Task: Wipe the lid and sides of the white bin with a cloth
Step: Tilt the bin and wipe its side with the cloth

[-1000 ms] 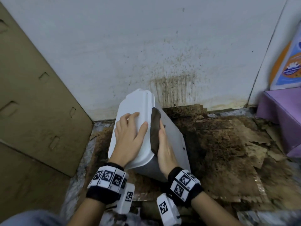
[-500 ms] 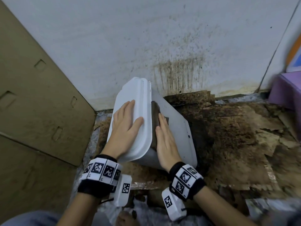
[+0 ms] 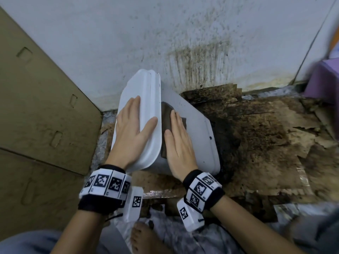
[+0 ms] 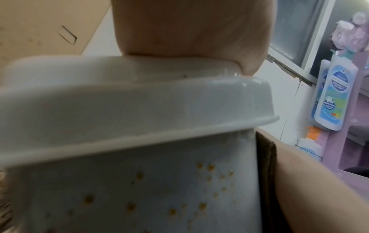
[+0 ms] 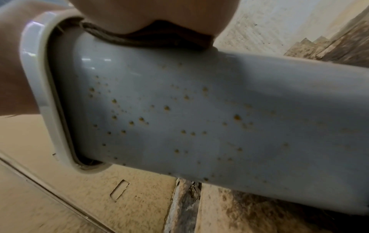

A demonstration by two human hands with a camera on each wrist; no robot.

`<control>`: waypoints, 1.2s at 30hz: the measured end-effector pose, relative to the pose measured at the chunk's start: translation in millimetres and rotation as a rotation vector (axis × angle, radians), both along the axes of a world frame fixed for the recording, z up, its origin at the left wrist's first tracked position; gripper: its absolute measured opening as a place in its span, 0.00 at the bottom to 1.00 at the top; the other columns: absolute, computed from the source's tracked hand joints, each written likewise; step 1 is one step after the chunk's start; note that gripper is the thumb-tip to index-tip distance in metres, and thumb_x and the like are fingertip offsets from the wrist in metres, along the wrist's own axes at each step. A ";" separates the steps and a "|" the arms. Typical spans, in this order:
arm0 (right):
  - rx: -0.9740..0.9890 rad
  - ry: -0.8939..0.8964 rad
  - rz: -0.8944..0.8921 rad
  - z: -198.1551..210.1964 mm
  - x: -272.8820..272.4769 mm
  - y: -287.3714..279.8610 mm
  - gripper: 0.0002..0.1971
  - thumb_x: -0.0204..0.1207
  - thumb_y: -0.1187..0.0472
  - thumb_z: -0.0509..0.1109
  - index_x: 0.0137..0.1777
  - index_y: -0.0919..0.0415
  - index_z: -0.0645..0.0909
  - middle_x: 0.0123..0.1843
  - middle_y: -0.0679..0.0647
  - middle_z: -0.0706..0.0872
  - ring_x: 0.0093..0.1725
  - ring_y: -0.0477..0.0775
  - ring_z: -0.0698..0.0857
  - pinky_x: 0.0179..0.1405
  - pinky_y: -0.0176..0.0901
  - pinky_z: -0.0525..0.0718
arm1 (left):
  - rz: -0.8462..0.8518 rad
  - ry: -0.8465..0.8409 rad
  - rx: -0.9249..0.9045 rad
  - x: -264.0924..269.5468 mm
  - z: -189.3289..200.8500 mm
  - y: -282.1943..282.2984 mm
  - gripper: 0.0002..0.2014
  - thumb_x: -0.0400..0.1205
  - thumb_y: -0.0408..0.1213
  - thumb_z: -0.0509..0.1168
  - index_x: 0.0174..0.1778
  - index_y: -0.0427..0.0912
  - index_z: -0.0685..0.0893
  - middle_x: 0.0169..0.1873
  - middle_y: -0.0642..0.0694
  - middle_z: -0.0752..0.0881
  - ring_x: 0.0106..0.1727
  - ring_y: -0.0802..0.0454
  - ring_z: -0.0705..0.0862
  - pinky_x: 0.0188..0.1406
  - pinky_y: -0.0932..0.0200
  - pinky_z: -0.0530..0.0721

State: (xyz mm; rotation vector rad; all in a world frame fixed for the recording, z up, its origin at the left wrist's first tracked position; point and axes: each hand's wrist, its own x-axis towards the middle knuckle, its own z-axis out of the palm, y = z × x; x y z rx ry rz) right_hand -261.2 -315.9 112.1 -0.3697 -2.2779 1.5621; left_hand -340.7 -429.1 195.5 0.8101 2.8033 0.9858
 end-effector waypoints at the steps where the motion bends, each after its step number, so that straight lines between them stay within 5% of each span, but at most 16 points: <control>1: 0.013 0.010 -0.001 -3.5 0.2 1.3 0.32 0.88 0.43 0.41 0.90 0.48 0.45 0.92 0.44 0.48 0.88 0.36 0.45 0.86 0.35 0.43 | -0.004 -0.001 -0.011 -0.4 0.1 -0.2 0.40 0.85 0.61 0.55 0.91 0.51 0.51 0.90 0.51 0.53 0.88 0.58 0.50 0.87 0.51 0.46; 8: -0.037 -0.078 -0.134 -60.7 20.9 26.8 0.32 0.87 0.43 0.44 0.90 0.50 0.52 0.90 0.43 0.56 0.88 0.40 0.53 0.87 0.39 0.50 | -0.003 -0.013 -0.014 -2.7 0.1 -2.5 0.40 0.85 0.60 0.55 0.91 0.50 0.51 0.90 0.53 0.53 0.88 0.61 0.50 0.83 0.60 0.43; 14: -0.189 -0.265 -0.173 -92.1 31.9 51.5 0.28 0.93 0.51 0.47 0.90 0.51 0.48 0.92 0.46 0.48 0.84 0.32 0.45 0.88 0.42 0.42 | 0.000 -0.014 -0.008 -2.6 0.3 -2.4 0.41 0.83 0.61 0.54 0.91 0.50 0.52 0.90 0.53 0.54 0.87 0.60 0.50 0.84 0.59 0.44; 20: -0.165 -0.273 -0.200 -53.8 21.4 32.3 0.28 0.92 0.52 0.46 0.90 0.53 0.49 0.92 0.48 0.50 0.89 0.42 0.49 0.87 0.40 0.43 | 0.007 0.002 -0.014 -2.7 0.0 -1.0 0.40 0.83 0.61 0.54 0.91 0.50 0.52 0.90 0.53 0.54 0.88 0.59 0.51 0.83 0.60 0.44; 24: -0.112 -0.100 -0.076 -7.1 8.4 3.8 0.33 0.85 0.45 0.40 0.90 0.52 0.47 0.91 0.44 0.49 0.88 0.37 0.46 0.87 0.37 0.41 | 0.007 0.009 -0.019 -2.1 -1.1 0.4 0.40 0.83 0.61 0.54 0.91 0.50 0.52 0.90 0.52 0.55 0.87 0.59 0.51 0.83 0.60 0.45; 28: -0.022 0.020 0.020 3.1 6.1 -7.5 0.30 0.89 0.47 0.41 0.90 0.52 0.45 0.91 0.43 0.47 0.88 0.35 0.44 0.86 0.35 0.42 | 0.013 0.005 -0.010 -2.9 -1.9 -0.6 0.39 0.85 0.60 0.55 0.91 0.50 0.53 0.90 0.53 0.55 0.87 0.59 0.52 0.87 0.52 0.47; 36: 0.013 -0.054 -0.143 -79.9 31.0 35.7 0.32 0.88 0.44 0.41 0.90 0.54 0.54 0.89 0.43 0.56 0.88 0.40 0.54 0.88 0.44 0.53 | 0.007 -0.030 0.033 -0.9 0.1 -0.9 0.39 0.84 0.60 0.56 0.91 0.53 0.53 0.90 0.55 0.55 0.86 0.62 0.51 0.84 0.55 0.47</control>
